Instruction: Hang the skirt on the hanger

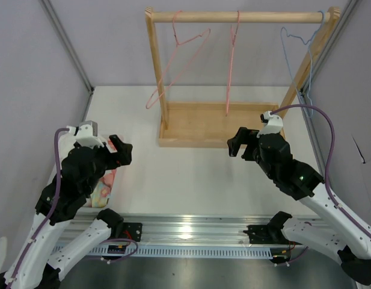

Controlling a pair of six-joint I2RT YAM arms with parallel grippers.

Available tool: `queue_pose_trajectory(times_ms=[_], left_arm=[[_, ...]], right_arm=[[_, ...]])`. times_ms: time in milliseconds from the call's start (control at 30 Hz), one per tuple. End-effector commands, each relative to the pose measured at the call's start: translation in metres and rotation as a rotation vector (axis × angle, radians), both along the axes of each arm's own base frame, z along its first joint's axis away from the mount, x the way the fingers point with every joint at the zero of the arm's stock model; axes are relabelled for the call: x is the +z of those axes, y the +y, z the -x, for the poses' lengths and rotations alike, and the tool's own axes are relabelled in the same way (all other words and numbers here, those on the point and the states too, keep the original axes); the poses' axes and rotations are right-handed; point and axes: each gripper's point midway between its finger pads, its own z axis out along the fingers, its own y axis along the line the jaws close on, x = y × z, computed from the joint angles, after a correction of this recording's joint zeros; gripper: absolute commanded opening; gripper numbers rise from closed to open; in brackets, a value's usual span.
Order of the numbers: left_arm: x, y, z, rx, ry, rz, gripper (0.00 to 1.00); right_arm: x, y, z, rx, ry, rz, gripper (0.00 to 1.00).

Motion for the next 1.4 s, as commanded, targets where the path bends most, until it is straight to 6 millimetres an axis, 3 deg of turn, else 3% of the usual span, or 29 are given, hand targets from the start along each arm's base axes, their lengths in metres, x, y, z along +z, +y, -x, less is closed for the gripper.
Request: queue_pose_trajectory(times_ms=[0,433,633,733,833,867,900,933,967,1133,1200,1367], left_arm=[[0.005,-0.002,-0.002,-0.003,-0.028,0.021,0.96],[-0.002,0.002,0.0,0.022,-0.005,0.025,0.97],[-0.028,0.03,-0.013,0.272,0.089,0.001,0.96],[-0.031,0.046,-0.02,0.411,0.077,0.006,0.95],[-0.036,0.066,-0.033,0.538,0.1,-0.032,0.95],[-0.047,0.071,-0.042,0.565,0.144,-0.061,0.95],[-0.053,0.093,-0.048,0.647,0.173,-0.066,0.94],[-0.066,0.094,-0.053,0.637,0.224,-0.053,0.93],[-0.082,0.112,-0.058,0.706,0.285,-0.056,0.93],[-0.115,0.132,-0.09,0.745,0.378,-0.068,0.92],[-0.123,0.147,-0.103,0.792,0.404,-0.056,0.91],[-0.131,0.156,-0.124,0.809,0.452,-0.084,0.89]], right_arm=[[0.008,0.0,0.0,0.009,-0.031,-0.017,0.97],[0.003,0.004,-0.001,0.024,-0.021,-0.02,0.97],[-0.006,0.009,-0.002,0.033,-0.002,-0.029,0.97],[-0.012,0.013,-0.003,0.04,0.009,-0.034,0.98],[-0.02,0.019,-0.006,0.056,0.033,-0.025,0.98],[-0.02,0.021,-0.007,0.065,0.036,-0.026,0.98],[-0.021,0.023,-0.007,0.07,0.039,-0.027,0.98],[-0.024,0.025,-0.008,0.078,0.046,-0.025,0.98],[-0.022,0.027,-0.008,0.085,0.038,-0.035,0.98],[-0.023,0.033,-0.008,0.113,0.046,-0.048,0.98],[-0.024,0.034,-0.009,0.117,0.053,-0.047,0.98],[-0.024,0.034,-0.007,0.125,0.054,-0.063,0.98]])
